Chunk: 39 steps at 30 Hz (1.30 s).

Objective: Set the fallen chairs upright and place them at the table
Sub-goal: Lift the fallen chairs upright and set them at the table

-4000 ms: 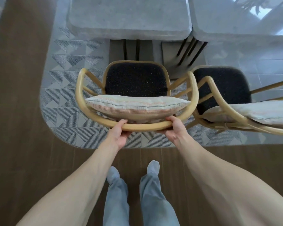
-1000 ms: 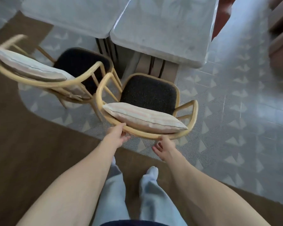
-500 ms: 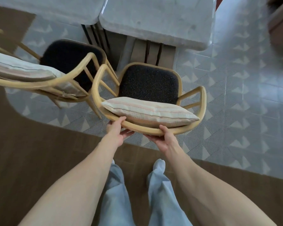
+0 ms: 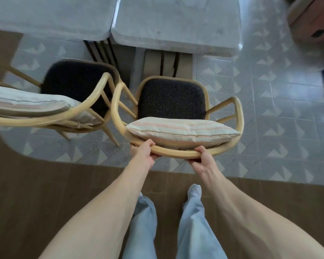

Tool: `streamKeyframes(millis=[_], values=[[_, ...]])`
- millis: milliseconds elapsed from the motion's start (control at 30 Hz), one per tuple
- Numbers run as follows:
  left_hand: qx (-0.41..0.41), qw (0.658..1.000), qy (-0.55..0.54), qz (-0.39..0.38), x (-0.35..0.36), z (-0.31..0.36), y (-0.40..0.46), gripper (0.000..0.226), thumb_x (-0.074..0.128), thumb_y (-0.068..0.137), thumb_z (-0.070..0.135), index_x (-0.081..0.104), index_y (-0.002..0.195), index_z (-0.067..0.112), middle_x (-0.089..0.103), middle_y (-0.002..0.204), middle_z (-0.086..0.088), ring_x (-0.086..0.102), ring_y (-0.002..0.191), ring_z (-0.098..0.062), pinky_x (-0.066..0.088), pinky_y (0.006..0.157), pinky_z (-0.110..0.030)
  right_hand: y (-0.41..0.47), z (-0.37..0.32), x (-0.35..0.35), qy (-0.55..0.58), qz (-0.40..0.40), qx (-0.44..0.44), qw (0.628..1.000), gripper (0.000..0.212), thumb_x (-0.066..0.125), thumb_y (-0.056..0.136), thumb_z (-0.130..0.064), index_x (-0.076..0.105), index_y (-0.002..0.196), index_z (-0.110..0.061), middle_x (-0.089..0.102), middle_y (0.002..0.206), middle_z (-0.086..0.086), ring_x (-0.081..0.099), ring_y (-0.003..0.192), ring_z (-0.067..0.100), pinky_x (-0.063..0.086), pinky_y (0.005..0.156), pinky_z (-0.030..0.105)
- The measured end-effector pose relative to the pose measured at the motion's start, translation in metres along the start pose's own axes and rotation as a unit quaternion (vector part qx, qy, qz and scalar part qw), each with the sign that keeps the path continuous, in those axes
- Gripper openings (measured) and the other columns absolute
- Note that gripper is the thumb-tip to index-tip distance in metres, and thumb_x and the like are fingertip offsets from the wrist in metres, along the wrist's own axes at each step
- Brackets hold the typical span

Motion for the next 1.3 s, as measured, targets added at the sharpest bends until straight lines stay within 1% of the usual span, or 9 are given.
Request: streamKeyframes(millis=[167, 367, 467, 700, 833, 1000, 1100, 1200, 1300], values=[[0.009, 1.0, 0.015, 0.009, -0.01, 0.031, 0.01, 0.075, 0.059, 0.082, -0.016, 0.039, 0.145, 0.02, 0.061, 0.103, -0.02, 0.064, 0.086, -0.04, 0.057, 0.057, -0.061, -0.004, 0.018, 0.027, 0.007, -0.006, -0.007, 1.0, 0.044, 0.054, 0.092, 0.009, 0.049, 0.134, -0.001, 0.061, 0.127, 0.027, 0.064, 0.107, 0.045, 0.055, 0.066, 0.059], [0.015, 1.0, 0.015, -0.019, -0.008, 0.063, 0.022, 0.075, 0.059, 0.084, -0.017, 0.037, 0.145, 0.021, 0.059, 0.101, -0.019, 0.065, 0.087, -0.039, 0.056, 0.071, -0.068, 0.003, 0.026, 0.058, 0.01, -0.002, -0.015, 1.0, 0.045, 0.054, 0.091, 0.01, 0.05, 0.135, 0.0, 0.062, 0.132, 0.026, 0.065, 0.112, 0.043, 0.055, 0.071, 0.057], [0.014, 0.999, 0.016, -0.028, -0.005, 0.068, 0.027, 0.079, 0.06, 0.084, -0.016, 0.034, 0.147, 0.023, 0.059, 0.103, -0.018, 0.065, 0.091, -0.039, 0.057, 0.069, -0.066, 0.006, 0.026, 0.063, 0.005, 0.009, -0.022, 1.0, 0.04, 0.056, 0.091, 0.009, 0.052, 0.13, -0.002, 0.064, 0.126, 0.024, 0.067, 0.097, 0.04, 0.054, 0.066, 0.056], [0.015, 0.999, 0.017, -0.041, -0.002, 0.066, 0.024, 0.079, 0.06, 0.085, -0.015, 0.033, 0.149, 0.022, 0.059, 0.114, -0.018, 0.065, 0.095, -0.037, 0.06, 0.059, -0.055, 0.002, 0.022, 0.064, 0.004, 0.018, -0.016, 1.0, 0.048, 0.054, 0.091, 0.009, 0.047, 0.138, -0.001, 0.061, 0.13, 0.027, 0.063, 0.114, 0.047, 0.055, 0.08, 0.062], [0.009, 0.999, 0.007, -0.048, 0.004, 0.061, 0.026, 0.079, 0.06, 0.085, -0.016, 0.032, 0.149, 0.021, 0.058, 0.114, -0.018, 0.064, 0.099, -0.038, 0.059, 0.061, -0.057, -0.001, 0.013, 0.066, 0.008, 0.014, -0.029, 0.999, 0.056, 0.053, 0.089, 0.012, 0.044, 0.142, -0.002, 0.057, 0.136, 0.029, 0.06, 0.119, 0.051, 0.055, 0.073, 0.063], [0.014, 0.999, 0.012, -0.047, 0.008, 0.053, 0.029, 0.077, 0.062, 0.085, -0.014, 0.033, 0.148, 0.02, 0.058, 0.127, -0.022, 0.065, 0.104, -0.04, 0.06, 0.056, -0.056, 0.005, 0.004, 0.06, 0.003, 0.01, -0.049, 0.999, 0.055, 0.054, 0.089, 0.012, 0.045, 0.141, -0.003, 0.058, 0.135, 0.028, 0.063, 0.108, 0.045, 0.059, 0.052, 0.051], [0.019, 0.999, 0.01, -0.05, 0.008, 0.054, 0.03, 0.071, 0.062, 0.086, -0.014, 0.035, 0.144, 0.016, 0.057, 0.125, -0.022, 0.065, 0.096, -0.037, 0.059, 0.048, -0.053, 0.002, 0.005, 0.061, -0.009, -0.001, -0.037, 0.999, 0.052, 0.054, 0.09, 0.01, 0.045, 0.14, 0.001, 0.06, 0.129, 0.029, 0.066, 0.106, 0.048, 0.059, 0.055, 0.052], [0.021, 0.998, 0.023, -0.058, 0.01, 0.055, 0.027, 0.063, 0.061, 0.088, -0.013, 0.037, 0.139, 0.014, 0.057, 0.122, -0.022, 0.065, 0.093, -0.036, 0.059, 0.048, -0.053, 0.0, 0.003, 0.06, -0.02, 0.002, -0.033, 0.999, 0.047, 0.056, 0.09, 0.008, 0.047, 0.136, 0.002, 0.065, 0.112, 0.027, 0.072, 0.081, 0.045, 0.06, 0.052, 0.048], [0.016, 0.997, 0.043, -0.059, 0.008, 0.054, 0.025, 0.06, 0.062, 0.089, -0.012, 0.039, 0.139, 0.01, 0.057, 0.124, -0.023, 0.064, 0.102, -0.039, 0.06, 0.058, -0.057, -0.003, 0.003, 0.055, -0.04, 0.014, -0.028, 0.999, 0.048, 0.059, 0.091, 0.004, 0.047, 0.137, 0.0, 0.066, 0.112, 0.025, 0.069, 0.091, 0.042, 0.059, 0.065, 0.055]])
Point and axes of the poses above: each hand's wrist, its own y-axis towards the middle knuckle, its own x-axis out of the palm, z = x × y, the point moved 4 cm from there along y, towards the middle knuckle
